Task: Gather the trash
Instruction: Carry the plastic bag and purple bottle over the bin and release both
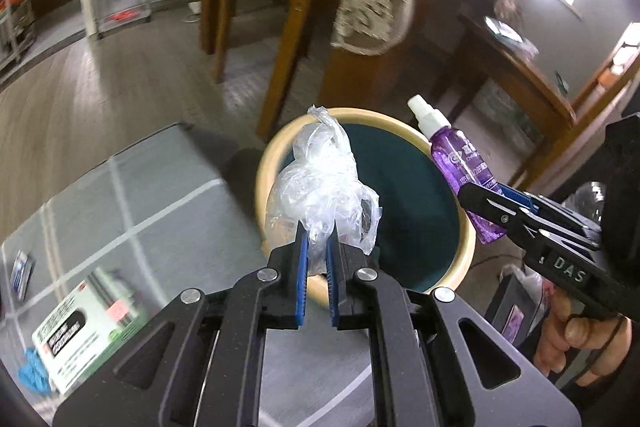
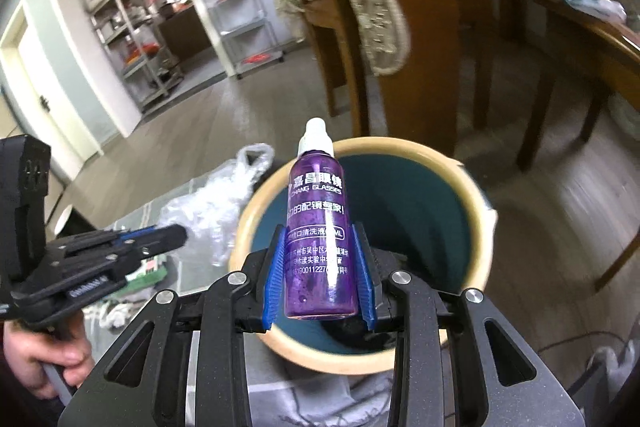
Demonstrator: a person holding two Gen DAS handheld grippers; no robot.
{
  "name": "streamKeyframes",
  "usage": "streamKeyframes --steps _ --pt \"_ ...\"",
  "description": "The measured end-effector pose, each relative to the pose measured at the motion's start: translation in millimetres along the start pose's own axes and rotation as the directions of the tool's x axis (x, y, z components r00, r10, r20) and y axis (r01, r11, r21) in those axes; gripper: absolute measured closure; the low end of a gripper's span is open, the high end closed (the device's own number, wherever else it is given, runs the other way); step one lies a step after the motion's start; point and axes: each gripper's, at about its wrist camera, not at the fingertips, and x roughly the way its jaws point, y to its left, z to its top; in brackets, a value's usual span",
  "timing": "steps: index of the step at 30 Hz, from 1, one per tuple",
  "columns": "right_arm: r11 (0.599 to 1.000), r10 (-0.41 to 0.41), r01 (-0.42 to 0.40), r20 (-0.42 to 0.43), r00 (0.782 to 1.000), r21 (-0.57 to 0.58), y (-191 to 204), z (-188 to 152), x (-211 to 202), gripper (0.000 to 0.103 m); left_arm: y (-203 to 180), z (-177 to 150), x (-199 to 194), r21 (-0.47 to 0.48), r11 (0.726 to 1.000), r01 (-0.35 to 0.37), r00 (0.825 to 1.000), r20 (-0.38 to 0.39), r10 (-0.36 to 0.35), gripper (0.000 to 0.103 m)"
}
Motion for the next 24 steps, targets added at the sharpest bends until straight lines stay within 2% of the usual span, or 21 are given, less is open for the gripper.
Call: streamKeyframes --steps 5,11,15,19,24 --pt "0.999 -0.016 0.017 -0.011 1.000 0.046 -14.8 -1.7 -0.1 0.070 -23.8 9.9 35.4 0.079 0.997 -0.003 0.997 -0.074 0.009 0.096" --pt "0.997 -0.025 0.027 -0.034 0.999 0.067 -20.1 -1.6 4.2 0.070 -30.2 9.1 61.9 0.110 0.994 -0.012 0.989 -0.147 0.028 0.095" --pt "0.997 -0.029 0.033 -0.052 0.998 0.074 -22.7 -2.3 9.9 0.070 -26.7 7.9 62.9 0.108 0.994 -0.019 0.987 -0.154 0.036 0.083" --pt "0.997 -0.030 0.036 -0.078 0.997 0.072 -21.3 -3.2 17.7 0.069 -16.5 5.2 45.7 0.089 0.995 -0.032 0.993 -0.109 0.042 0.053" --pt "0.998 -0.029 0.036 -0.131 0.991 0.052 -17.8 -7.8 30.7 0.069 4.1 -1.0 21.2 0.044 0.997 -0.055 0.996 -0.069 0.058 0.041"
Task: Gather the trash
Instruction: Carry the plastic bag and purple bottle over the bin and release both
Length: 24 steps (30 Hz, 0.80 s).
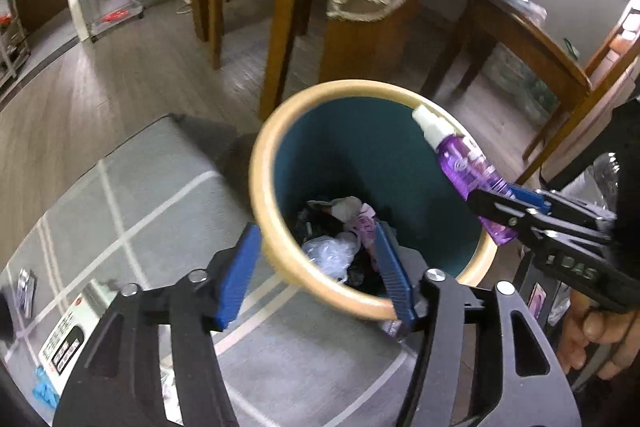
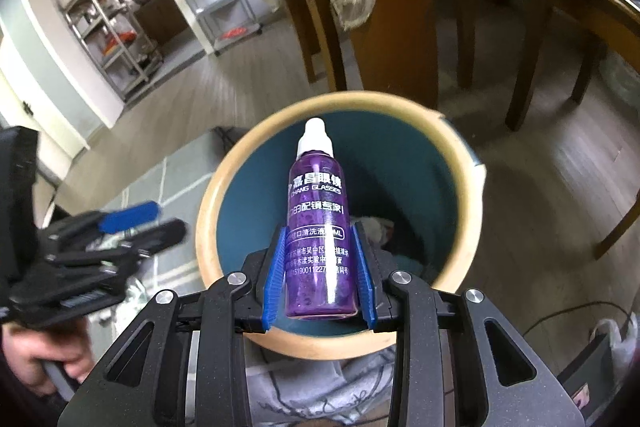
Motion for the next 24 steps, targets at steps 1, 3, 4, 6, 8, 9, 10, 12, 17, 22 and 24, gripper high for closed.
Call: streamKeyframes --steps 1,3,4,6,8,9,10,12,17,22,24 --pt "1.000 -0.002 0.002 -0.014 1.000 -0.003 1.4 -0.9 4.6 0.069 3.9 -1.4 -2.6 -0.009 1.000 -0.002 1.000 0.005 0.002 0.039" --pt "1.000 -0.003 0.003 -0.038 0.999 -0.006 1.9 -2.6 11.6 0.069 14.2 -6.8 -10.0 -0.032 0.999 -0.008 1.000 0.015 0.008 0.039" --pt "1.000 -0.003 0.002 -0.047 0.999 -0.007 2.7 -3.2 14.0 0.069 20.9 -10.3 -14.2 -0.046 0.999 -0.014 1.000 0.016 0.014 0.038" --pt "1.000 -0.008 0.007 -0.060 0.998 -0.012 4.1 -4.3 19.3 0.069 33.3 -16.5 -21.0 -0.071 0.997 -0.021 1.000 0.021 0.023 0.038" --pt "1.000 -0.010 0.008 -0.080 0.997 -0.019 6.9 -4.9 24.5 0.069 46.3 -25.2 -28.9 -0.097 0.995 -0.036 0.999 0.026 0.038 0.036" --pt "1.000 -0.008 0.007 -0.083 0.997 -0.021 7.8 -6.1 25.1 0.069 51.9 -28.8 -32.0 -0.105 0.993 -0.044 0.999 0.027 0.047 0.034" --pt "1.000 -0.012 0.010 -0.092 0.996 -0.027 9.5 -6.7 27.1 0.068 58.5 -32.9 -35.9 -0.115 0.992 -0.055 0.998 0.028 0.058 0.033" --pt "0.999 -0.011 0.008 -0.087 0.996 -0.036 11.5 -6.5 26.0 0.064 72.5 -41.1 -44.0 -0.138 0.987 -0.077 0.996 0.028 0.082 0.030" --pt "0.999 -0.006 0.004 -0.048 0.999 -0.048 17.1 -5.1 17.5 0.060 113.0 -63.3 -68.8 -0.212 0.968 -0.135 0.989 0.031 0.145 0.027" --pt "0.997 0.013 -0.015 -0.021 1.000 -0.070 30.4 -2.6 13.0 0.059 151.0 -81.9 -93.7 -0.292 0.940 -0.179 0.979 0.039 0.198 0.024" --pt "0.996 0.027 -0.029 -0.015 1.000 -0.088 39.9 -3.1 12.3 0.059 163.1 -88.1 -100.0 -0.313 0.929 -0.196 0.975 0.037 0.218 0.023"
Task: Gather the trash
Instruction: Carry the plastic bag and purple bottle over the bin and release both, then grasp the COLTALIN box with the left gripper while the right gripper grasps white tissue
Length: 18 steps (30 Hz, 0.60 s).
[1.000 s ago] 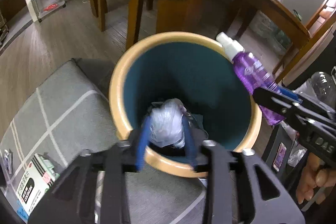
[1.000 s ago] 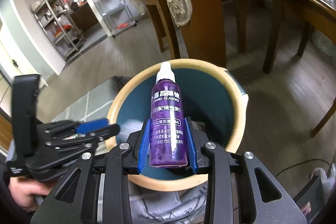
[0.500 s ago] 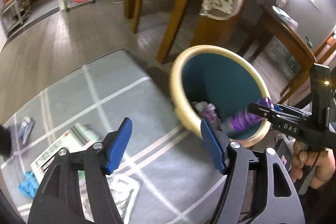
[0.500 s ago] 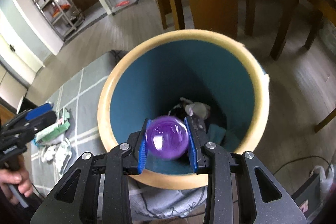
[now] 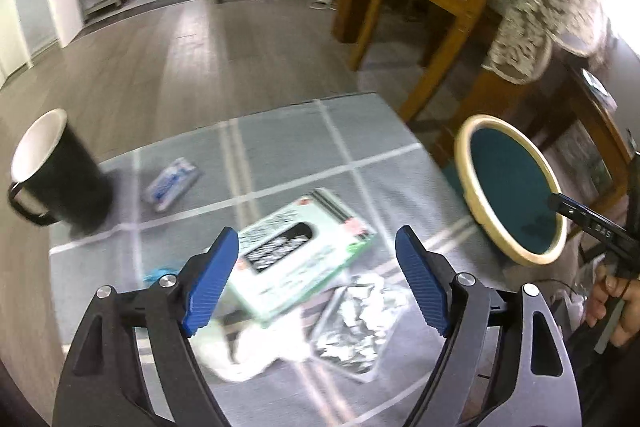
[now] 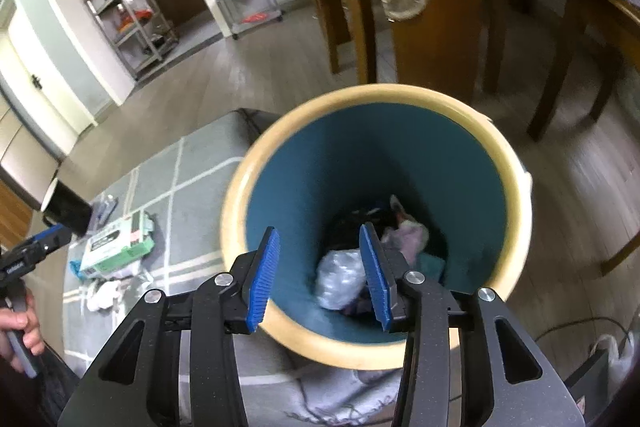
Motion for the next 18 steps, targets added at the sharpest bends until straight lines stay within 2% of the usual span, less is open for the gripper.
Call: streamKeyframes --steps 4,8,14,18 --pt "0.999 0.032 -0.032 0.000 0.999 -0.044 20.7 1.0 0.2 0.057 19.1 -2.7 0.3 -0.018 1.000 -0.020 1.000 -0.007 0.020 0.019" --pt "0.994 0.070 -0.072 -0.028 0.997 -0.087 45.0 -2.4 6.0 0.053 25.6 -2.7 8.7 0.006 1.000 -0.015 1.000 -0.026 0.015 0.018" --pt "0.984 0.094 -0.104 -0.077 0.993 -0.145 74.2 -10.4 15.2 0.051 18.9 4.4 34.9 0.158 0.986 0.047 0.995 -0.097 -0.032 0.014" --pt "0.981 0.095 -0.109 -0.091 0.991 -0.162 80.5 -13.5 15.1 0.051 9.8 10.3 56.7 0.267 0.957 0.114 0.982 -0.179 -0.067 0.010"
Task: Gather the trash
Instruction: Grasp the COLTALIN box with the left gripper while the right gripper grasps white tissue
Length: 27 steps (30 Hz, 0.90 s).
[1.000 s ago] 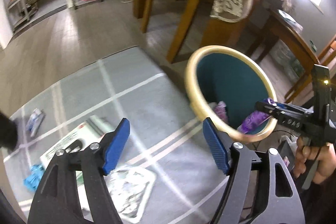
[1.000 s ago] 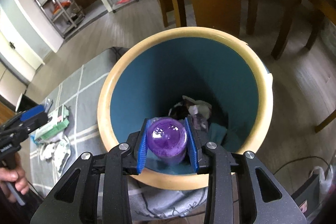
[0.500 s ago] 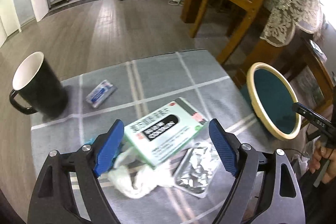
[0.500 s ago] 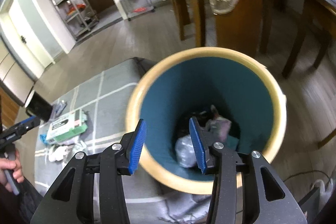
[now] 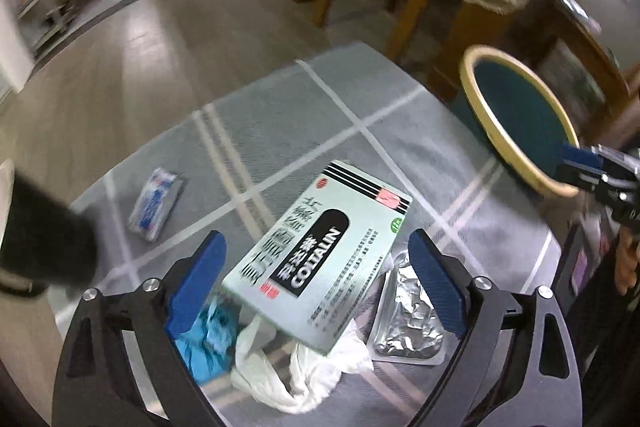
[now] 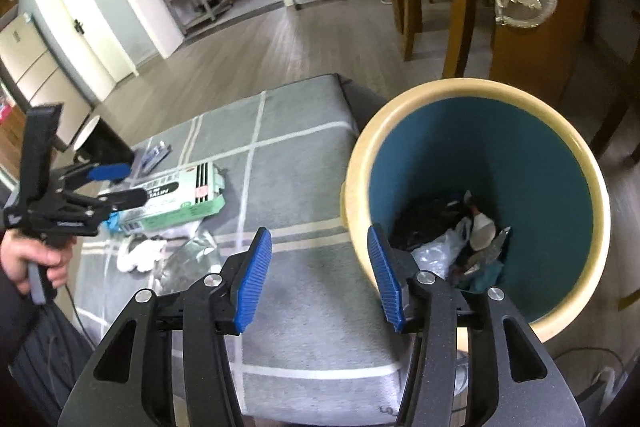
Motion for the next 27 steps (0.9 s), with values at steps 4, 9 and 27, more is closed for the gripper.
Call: streamKeyframes --steps 4,9,27 --pt "1.000 0.000 0.000 -0.014 1.000 -0.004 6.4 -2.8 2.9 0.051 -2.5 6.1 25.9 0.079 0.996 0.051 0.995 -0.091 -0.043 0.010" --pt "1.000 -0.004 0.004 -0.025 1.000 -0.014 14.3 -2.6 8.1 0.051 -5.0 10.9 52.5 0.145 0.989 0.042 0.982 -0.188 -0.014 0.010" --pt "0.990 0.093 -0.105 -0.122 0.988 -0.097 64.4 -16.1 43.1 0.048 11.1 -10.8 -2.0 -0.056 0.998 0.031 0.999 -0.011 -0.032 0.028"
